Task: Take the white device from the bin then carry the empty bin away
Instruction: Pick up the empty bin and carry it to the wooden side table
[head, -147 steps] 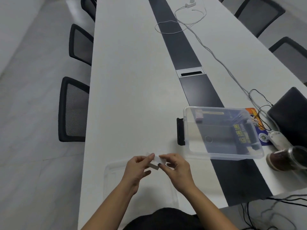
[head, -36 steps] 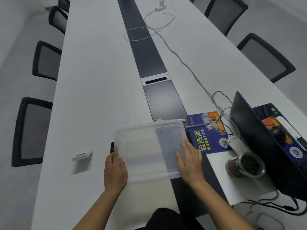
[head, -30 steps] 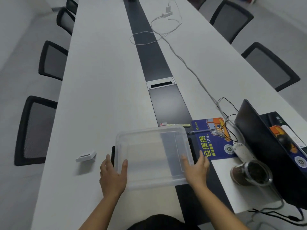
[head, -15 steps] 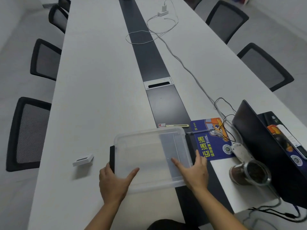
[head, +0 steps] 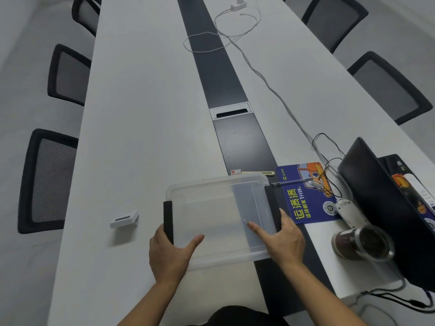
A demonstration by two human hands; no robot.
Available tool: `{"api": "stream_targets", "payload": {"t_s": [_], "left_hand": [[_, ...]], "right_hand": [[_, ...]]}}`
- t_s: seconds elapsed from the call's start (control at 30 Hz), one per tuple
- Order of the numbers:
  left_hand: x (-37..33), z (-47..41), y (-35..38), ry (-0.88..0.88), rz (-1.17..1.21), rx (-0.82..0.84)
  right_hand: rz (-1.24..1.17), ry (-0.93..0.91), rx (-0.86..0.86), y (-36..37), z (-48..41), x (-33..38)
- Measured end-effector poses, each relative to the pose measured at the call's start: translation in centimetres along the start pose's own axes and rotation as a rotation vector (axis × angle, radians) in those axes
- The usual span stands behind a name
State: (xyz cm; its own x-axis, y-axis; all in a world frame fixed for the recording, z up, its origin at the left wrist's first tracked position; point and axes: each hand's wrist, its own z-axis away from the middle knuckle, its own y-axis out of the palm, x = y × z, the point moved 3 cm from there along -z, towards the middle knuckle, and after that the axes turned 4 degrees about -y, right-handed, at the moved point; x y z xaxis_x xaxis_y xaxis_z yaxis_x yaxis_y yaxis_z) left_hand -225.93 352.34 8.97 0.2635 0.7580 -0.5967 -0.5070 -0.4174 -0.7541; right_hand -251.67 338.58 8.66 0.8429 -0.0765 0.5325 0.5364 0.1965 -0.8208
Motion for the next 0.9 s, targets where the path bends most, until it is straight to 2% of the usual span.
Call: {"api": "stream_targets", "payload": {"t_s": [0.27,0.43,0.6,0.73,0.9], "left_hand": [[-1.0,0.2,-0.3,-0.059,0.072,0.076],[0.0,3.1,-1.2,-0.172,0.281,0.059],[1.9,8.4,-5.1,-0.249,0.388,-0.078],[4.3,10.4,-8.8,-0.301,0.422,-0.233],[9.3,11.7,-15.1,-0.307,0.514,-0.4]], "right_hand": [[-0.131,0.028,0.075,0.2,-0.5,0.6],[-0.271,0.069,0.103,0.1,1.0,0.4],[-0.336,0.004,0.244,0.2,3.9,1.4],[-0.345,-0.141,0.385,1.6,6.3,4.7],[-0.349,-0.342,0.458,3.7,11.5,10.6]]}}
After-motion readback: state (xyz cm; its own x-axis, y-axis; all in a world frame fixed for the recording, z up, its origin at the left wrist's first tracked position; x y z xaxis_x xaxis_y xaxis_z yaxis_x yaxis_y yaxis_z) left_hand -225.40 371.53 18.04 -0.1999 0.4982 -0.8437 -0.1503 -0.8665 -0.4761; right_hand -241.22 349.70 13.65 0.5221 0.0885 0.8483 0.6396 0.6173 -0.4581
